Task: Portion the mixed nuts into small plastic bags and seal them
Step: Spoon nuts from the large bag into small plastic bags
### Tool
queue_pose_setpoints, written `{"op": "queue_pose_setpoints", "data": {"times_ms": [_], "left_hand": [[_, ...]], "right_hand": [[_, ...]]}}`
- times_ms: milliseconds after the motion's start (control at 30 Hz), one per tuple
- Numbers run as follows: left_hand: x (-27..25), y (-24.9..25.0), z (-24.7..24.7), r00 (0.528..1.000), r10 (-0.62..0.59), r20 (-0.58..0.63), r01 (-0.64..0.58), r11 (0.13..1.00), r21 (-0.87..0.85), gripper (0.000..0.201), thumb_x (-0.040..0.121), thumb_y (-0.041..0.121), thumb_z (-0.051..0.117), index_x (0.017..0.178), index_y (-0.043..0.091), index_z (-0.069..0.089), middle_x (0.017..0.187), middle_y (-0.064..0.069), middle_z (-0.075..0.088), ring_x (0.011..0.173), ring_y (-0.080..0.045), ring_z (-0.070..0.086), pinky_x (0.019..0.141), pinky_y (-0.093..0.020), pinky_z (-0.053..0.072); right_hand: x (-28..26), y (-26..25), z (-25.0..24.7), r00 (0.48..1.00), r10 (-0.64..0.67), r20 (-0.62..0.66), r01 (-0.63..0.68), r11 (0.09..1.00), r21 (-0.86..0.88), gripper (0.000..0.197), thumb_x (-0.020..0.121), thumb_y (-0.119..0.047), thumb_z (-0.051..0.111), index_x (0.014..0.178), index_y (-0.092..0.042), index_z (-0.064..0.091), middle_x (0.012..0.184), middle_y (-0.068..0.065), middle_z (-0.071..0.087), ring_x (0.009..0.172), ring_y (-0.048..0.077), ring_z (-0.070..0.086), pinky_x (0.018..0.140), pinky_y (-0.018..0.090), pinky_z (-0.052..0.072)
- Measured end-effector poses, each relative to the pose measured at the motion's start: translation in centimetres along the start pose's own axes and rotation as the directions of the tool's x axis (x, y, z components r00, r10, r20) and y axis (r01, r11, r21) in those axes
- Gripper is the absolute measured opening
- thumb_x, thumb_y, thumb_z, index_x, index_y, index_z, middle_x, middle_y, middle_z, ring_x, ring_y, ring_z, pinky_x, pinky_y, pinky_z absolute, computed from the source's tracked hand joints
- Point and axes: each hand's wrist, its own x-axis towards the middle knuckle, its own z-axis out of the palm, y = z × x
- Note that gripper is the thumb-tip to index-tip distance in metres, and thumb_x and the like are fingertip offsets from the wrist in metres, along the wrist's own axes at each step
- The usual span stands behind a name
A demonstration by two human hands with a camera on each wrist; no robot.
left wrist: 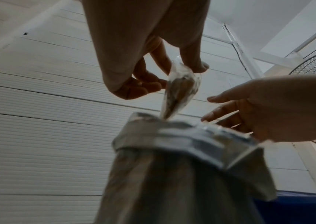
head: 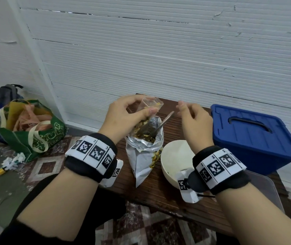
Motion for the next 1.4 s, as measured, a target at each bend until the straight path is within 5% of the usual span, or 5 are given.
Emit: {"op": "queue_pose_setpoints", "data": {"times_ms": [267, 567, 933, 1133, 1400], "left_hand": [[-0.3, 3.4, 5.5, 0.993, 0.107, 0.054, -0.106, 0.994, -0.027, 0.031, 0.072, 0.041, 0.078, 0.102, 0.037, 0.073, 0.096, -0.007, 0.063, 0.089, -0.01, 0.056, 0.079, -0.017, 0.047], [-2.4, 4.1, 14.0, 0.98, 0.131, 0.152, -0.112, 0.986, -0.127, 0.034, 0.071, 0.029, 0.081, 0.101, 0.038, 0.067, 0.079, 0.008, 0.048, 0.07, 0.002, 0.048, 0.069, -0.007, 0.037], [-4.8, -1.1, 15.9, 0.905, -0.25, 0.344, 0.192, 0.962, 0.194, 0.034, 0.092, 0.032, 0.062, 0.122, 0.017, 0.064, 0.107, 0.009, 0.063, 0.087, 0.003, 0.054, 0.068, 0.003, 0.036], [-4.9, -3.6, 16.1, 0.85, -0.383, 0.363, 0.218, 0.881, 0.421, 0.047, 0.093, 0.034, 0.061, 0.134, 0.011, 0.054, 0.138, -0.002, 0.055, 0.125, -0.016, 0.05, 0.104, -0.026, 0.035], [-5.3, -4.8, 16.8, 0.779, -0.456, 0.43, 0.138, 0.794, 0.592, 0.073, 0.077, 0.049, 0.074, 0.14, 0.026, 0.046, 0.143, 0.004, 0.049, 0.13, -0.018, 0.045, 0.109, -0.044, 0.035]], "right_hand": [[-0.1, -1.4, -6.9, 0.991, 0.028, 0.134, -0.05, 0.985, 0.163, 0.037, 0.088, -0.046, 0.061, 0.068, -0.02, 0.075, 0.07, -0.002, 0.073, 0.08, 0.006, 0.068, 0.086, 0.032, 0.049], [-1.0, 0.8, -14.1, 0.972, 0.168, 0.167, -0.163, 0.986, -0.044, 0.026, 0.081, -0.028, 0.071, 0.069, -0.005, 0.075, 0.063, 0.009, 0.063, 0.057, 0.015, 0.045, 0.049, 0.015, 0.034], [-0.1, 7.5, -16.3, 0.909, 0.414, 0.041, -0.314, 0.747, -0.586, 0.029, 0.085, -0.022, 0.065, 0.06, -0.007, 0.065, 0.062, 0.007, 0.06, 0.067, 0.026, 0.059, 0.068, 0.035, 0.049], [-0.6, 10.1, -13.5, 0.84, 0.543, -0.004, -0.397, 0.61, -0.685, 0.024, 0.083, -0.029, 0.069, 0.096, -0.01, 0.068, 0.099, 0.011, 0.065, 0.094, 0.032, 0.061, 0.094, 0.046, 0.048], [-1.7, 11.7, -12.4, 0.789, 0.613, 0.037, -0.494, 0.67, -0.554, 0.026, 0.084, -0.031, 0.069, 0.097, -0.008, 0.069, 0.098, 0.01, 0.068, 0.088, 0.025, 0.063, 0.085, 0.039, 0.054]]}}
